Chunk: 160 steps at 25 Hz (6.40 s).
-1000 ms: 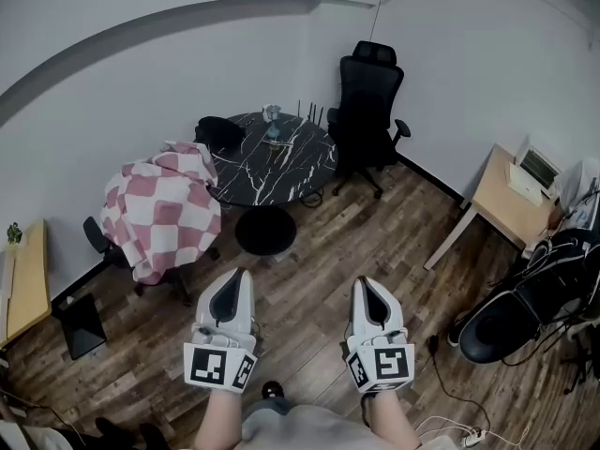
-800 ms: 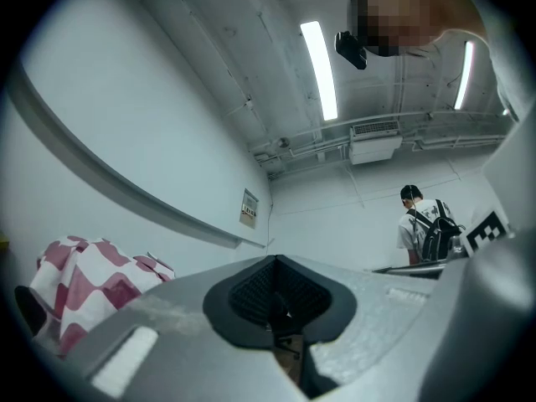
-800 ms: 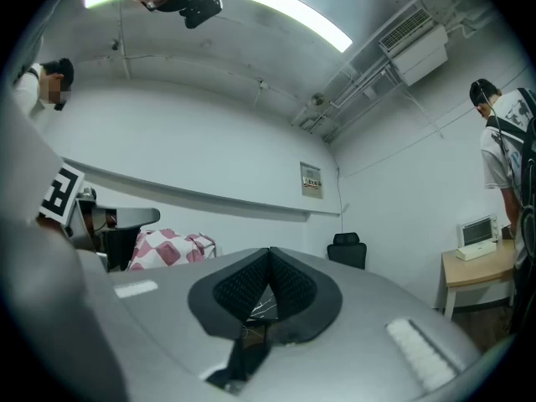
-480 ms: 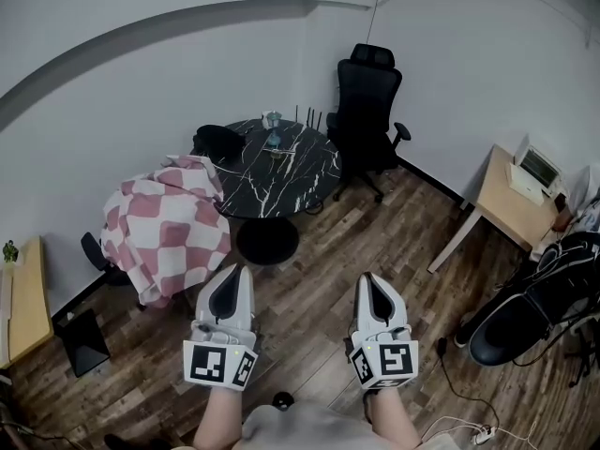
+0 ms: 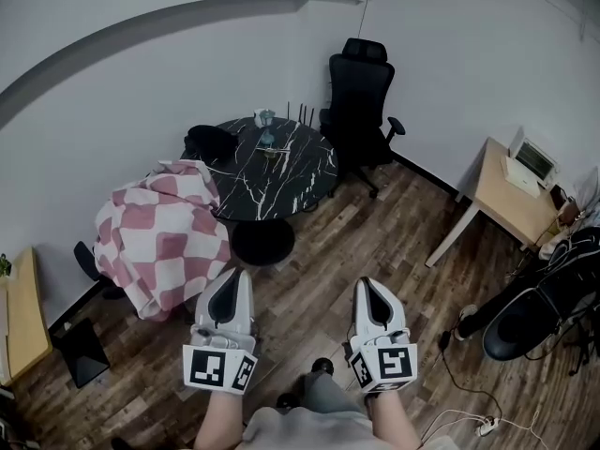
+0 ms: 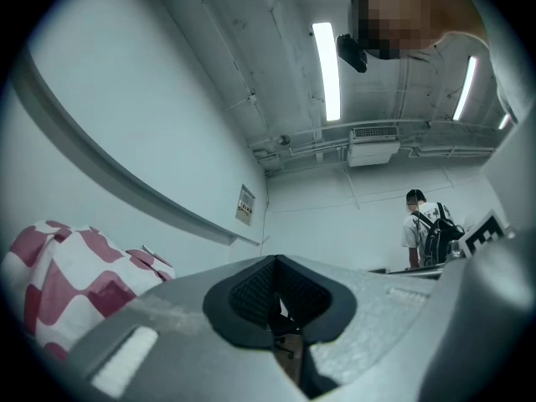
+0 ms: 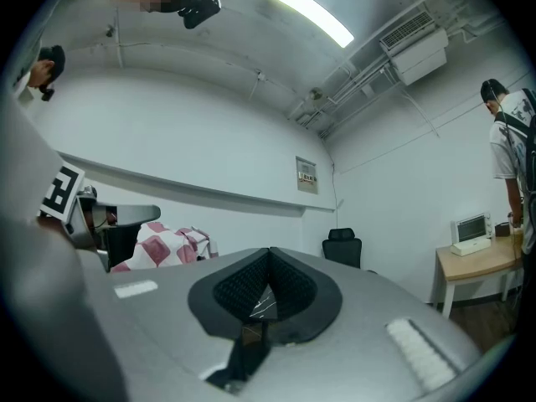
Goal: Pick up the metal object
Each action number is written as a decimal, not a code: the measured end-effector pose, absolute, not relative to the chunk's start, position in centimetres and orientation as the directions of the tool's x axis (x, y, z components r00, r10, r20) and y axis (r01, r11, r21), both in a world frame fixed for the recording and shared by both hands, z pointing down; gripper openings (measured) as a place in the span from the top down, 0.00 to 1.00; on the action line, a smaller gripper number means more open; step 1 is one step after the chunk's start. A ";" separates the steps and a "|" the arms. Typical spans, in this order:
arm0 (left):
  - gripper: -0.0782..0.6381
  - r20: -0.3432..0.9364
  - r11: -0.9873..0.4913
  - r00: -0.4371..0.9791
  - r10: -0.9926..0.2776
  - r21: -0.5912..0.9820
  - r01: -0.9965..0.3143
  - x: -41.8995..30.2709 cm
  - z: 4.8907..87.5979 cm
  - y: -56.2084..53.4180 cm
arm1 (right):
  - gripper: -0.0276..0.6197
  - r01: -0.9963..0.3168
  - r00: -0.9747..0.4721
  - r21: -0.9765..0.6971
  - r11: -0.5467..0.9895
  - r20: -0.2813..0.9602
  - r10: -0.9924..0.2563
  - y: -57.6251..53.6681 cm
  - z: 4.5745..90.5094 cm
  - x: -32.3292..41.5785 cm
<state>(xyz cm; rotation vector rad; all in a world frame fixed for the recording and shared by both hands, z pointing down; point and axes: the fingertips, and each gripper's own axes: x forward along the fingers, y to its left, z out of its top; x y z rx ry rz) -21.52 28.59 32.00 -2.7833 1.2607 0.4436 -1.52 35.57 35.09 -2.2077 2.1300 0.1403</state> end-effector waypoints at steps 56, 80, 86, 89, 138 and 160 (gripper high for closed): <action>0.88 -0.286 -0.586 0.545 -0.788 0.078 -0.806 -5.1 31.5 1.1 | 0.95 -0.997 -0.073 -0.006 0.074 -0.138 -0.988 6.5 34.9 15.2; 0.88 -0.281 -0.628 0.586 -0.760 0.088 -0.773 -2.7 30.9 -15.5 | 0.95 -1.000 -0.003 -0.007 0.005 -0.142 -0.990 -9.3 33.8 17.9; 0.88 -0.288 -0.648 0.603 -0.744 0.086 -0.757 -2.8 31.1 -19.1 | 0.95 -1.000 0.017 -0.003 -0.017 -0.149 -0.989 -12.5 33.9 17.6; 0.88 -0.292 -0.654 0.608 -0.738 0.089 -0.751 -3.1 31.1 -20.7 | 0.95 -1.000 0.021 -0.001 -0.021 -0.152 -0.988 -13.9 34.0 17.0; 0.88 -0.141 -0.556 0.538 -0.831 0.178 -0.812 0.7 37.0 -42.1 | 0.95 -0.994 -0.112 0.007 0.112 -0.033 -0.993 -37.3 36.9 20.4; 0.88 0.299 -0.463 0.512 -0.805 0.224 -0.858 2.2 53.7 -45.9 | 0.95 -0.963 -0.269 -0.066 0.261 0.206 -0.941 -43.4 46.5 18.1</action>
